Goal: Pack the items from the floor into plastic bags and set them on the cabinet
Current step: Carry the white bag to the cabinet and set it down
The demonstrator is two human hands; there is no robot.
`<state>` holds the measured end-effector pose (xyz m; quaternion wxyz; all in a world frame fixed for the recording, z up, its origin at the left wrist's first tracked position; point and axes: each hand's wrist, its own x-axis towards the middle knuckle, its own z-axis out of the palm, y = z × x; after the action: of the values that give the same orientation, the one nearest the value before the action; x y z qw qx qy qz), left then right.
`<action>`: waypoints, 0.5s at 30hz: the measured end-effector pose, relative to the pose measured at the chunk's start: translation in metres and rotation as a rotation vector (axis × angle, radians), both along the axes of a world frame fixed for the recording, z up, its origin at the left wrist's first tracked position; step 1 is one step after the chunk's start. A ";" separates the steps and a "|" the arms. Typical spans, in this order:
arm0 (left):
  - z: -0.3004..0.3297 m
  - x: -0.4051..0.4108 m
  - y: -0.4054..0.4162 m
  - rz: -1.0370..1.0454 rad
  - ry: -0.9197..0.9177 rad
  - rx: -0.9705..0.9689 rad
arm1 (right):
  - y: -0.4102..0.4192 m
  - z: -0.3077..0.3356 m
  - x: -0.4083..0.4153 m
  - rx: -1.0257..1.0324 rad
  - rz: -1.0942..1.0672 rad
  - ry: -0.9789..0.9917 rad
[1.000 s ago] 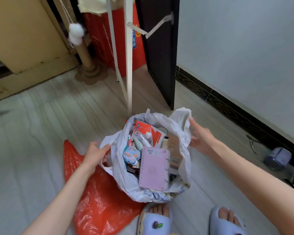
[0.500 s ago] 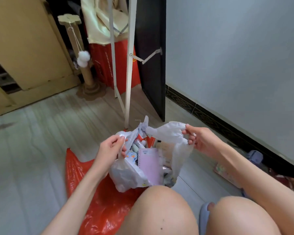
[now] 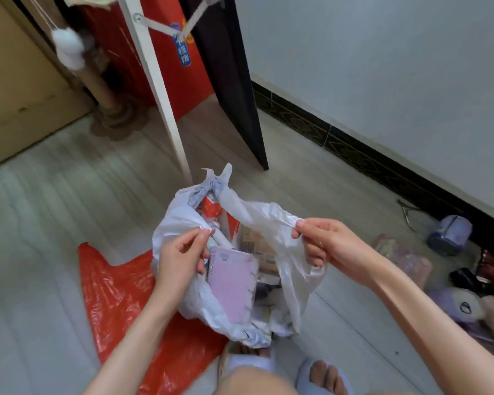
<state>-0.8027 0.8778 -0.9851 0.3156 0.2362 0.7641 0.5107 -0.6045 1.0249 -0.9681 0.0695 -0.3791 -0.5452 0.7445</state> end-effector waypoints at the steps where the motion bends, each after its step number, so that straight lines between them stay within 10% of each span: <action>1: 0.000 0.001 0.003 -0.001 -0.023 -0.036 | 0.002 0.000 -0.002 -0.010 -0.005 -0.034; 15: 0.174 -0.009 -0.041 0.216 -0.371 -0.450 | -0.041 0.176 -0.068 0.061 0.027 -0.582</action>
<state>-0.8114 0.8370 -0.8109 0.4381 -0.0193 0.8079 0.3936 -0.6722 0.9839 -0.7922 -0.0886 -0.5673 -0.5691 0.5886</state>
